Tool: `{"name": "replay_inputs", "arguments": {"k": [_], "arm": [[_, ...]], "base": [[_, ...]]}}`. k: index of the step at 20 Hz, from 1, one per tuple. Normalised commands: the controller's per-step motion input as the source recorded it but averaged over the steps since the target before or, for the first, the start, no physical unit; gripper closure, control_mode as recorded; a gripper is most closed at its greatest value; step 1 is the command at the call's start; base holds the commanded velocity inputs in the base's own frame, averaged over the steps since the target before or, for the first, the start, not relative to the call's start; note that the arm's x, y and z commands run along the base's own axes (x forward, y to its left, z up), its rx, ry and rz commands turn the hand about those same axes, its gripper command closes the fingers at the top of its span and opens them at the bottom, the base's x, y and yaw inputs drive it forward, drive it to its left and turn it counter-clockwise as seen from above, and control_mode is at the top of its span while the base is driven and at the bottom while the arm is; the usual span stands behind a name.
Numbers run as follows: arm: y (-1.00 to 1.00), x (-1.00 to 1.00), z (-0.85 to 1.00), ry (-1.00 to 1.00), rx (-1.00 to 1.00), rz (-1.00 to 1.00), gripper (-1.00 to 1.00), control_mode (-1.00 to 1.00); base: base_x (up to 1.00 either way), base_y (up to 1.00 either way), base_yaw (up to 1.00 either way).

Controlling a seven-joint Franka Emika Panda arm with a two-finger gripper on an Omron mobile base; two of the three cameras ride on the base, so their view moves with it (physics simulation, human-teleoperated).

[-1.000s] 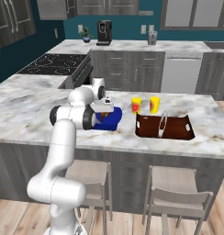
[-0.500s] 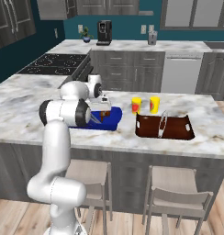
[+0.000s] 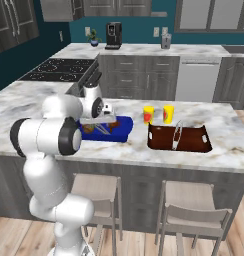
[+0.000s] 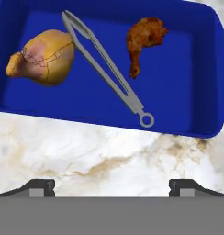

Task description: Gather the eggplant and broccoli from the fridge and place them on a tray on the dining counter. Then gather the chicken drumsticks from the fridge and place them on the other tray.

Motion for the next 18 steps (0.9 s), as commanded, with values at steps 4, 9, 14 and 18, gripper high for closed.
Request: {"name": "replay_inputs", "arguments": {"k": [4, 9, 14, 18], "arm": [[-0.05, -0.45, 0.98, -0.10, 0.08, -0.01, -1.00, -1.00], [-0.02, -0.35, 0.99, -0.01, 0.09, -0.04, -1.00, -1.00], [-0.01, -0.46, 0.87, 0.00, 0.08, -0.06, -1.00, -1.00], [0.00, -0.83, 0.55, -0.01, 0.04, -0.10, -1.00, -1.00]], "base": [[0.00, 0.00, 0.00], [0.00, 0.00, 0.00], [0.00, 0.00, 0.00], [0.00, 0.00, 0.00]]}}
